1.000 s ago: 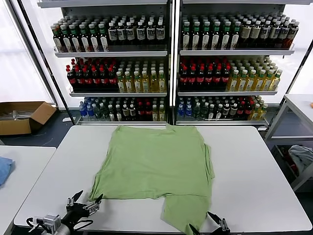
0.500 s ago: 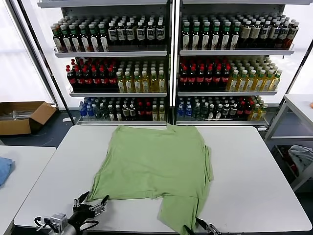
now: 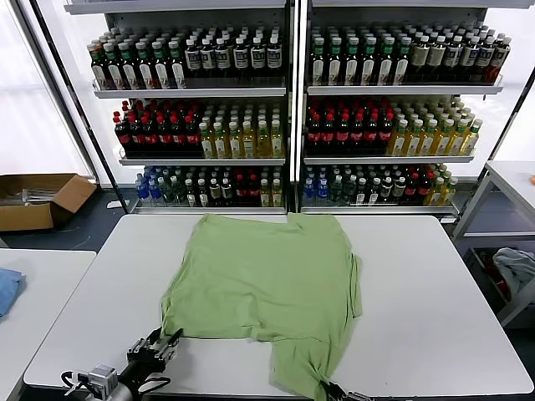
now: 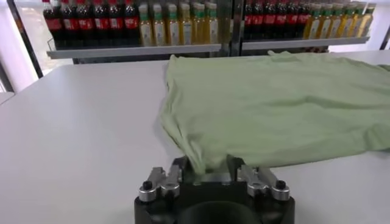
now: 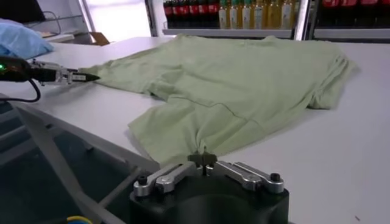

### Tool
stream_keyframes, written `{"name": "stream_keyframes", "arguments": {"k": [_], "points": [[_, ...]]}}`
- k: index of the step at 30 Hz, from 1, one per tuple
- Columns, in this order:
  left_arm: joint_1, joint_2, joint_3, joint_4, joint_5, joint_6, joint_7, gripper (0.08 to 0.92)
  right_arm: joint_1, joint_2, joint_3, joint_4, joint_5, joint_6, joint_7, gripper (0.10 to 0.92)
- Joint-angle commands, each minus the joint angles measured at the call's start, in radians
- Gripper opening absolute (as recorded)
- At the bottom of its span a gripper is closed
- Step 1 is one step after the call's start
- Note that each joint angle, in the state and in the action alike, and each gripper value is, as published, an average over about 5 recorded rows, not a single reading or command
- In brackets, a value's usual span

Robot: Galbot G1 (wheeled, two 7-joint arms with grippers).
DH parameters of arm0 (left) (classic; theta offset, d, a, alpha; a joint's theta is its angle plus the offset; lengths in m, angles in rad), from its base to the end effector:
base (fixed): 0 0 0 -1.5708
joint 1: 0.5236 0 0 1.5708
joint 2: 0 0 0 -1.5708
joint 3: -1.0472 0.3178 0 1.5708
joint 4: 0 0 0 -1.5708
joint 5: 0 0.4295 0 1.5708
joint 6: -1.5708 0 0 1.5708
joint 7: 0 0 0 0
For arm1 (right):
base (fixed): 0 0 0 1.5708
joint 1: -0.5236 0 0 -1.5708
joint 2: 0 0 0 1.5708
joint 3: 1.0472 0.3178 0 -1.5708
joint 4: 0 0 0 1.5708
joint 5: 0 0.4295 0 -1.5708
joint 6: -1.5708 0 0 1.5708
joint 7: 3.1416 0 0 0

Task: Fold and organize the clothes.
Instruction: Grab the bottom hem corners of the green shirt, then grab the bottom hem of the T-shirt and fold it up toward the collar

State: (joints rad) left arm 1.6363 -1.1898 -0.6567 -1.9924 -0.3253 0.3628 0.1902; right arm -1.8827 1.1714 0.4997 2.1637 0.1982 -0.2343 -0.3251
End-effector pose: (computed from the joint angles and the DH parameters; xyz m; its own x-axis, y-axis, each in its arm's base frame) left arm 0.2604 0.1011 -0.3094 -0.8466 0.1987 0.4937 0.2144 0.9764 -0.0253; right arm 0.1832 -0.0224 -0.3144 -0.7209 -0.4980 0.4820 -0.5172 0.8495 0.1043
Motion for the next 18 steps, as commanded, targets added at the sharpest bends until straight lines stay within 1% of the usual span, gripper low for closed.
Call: {"name": "stream_keyframes", "arguments": {"k": [1,5,9,12,18], "points": [[0.000,0.000,0.003,-0.001,0.002,-0.003,0.000,0.316,-0.001,0.000,-0.003,-0.001,-0.002,0.008,0.001,0.106],[0.007,-0.003,0.000,-0.022,0.003,-0.010,-0.001,0.195,0.000,0.001,0.010,0.002,0.013,0.020,-0.002,0.106],[0.024,-0.009,-0.006,-0.056,0.005,-0.015,-0.002,0.103,-0.014,0.000,0.032,0.013,0.025,0.025,-0.008,0.106],[0.046,-0.016,-0.013,-0.091,0.015,-0.020,-0.002,0.084,-0.038,-0.006,0.057,0.029,0.037,0.028,-0.013,0.106],[0.097,-0.036,-0.029,-0.163,0.034,-0.024,-0.002,0.084,-0.097,-0.020,0.115,0.066,0.063,0.032,-0.021,0.106]]}}
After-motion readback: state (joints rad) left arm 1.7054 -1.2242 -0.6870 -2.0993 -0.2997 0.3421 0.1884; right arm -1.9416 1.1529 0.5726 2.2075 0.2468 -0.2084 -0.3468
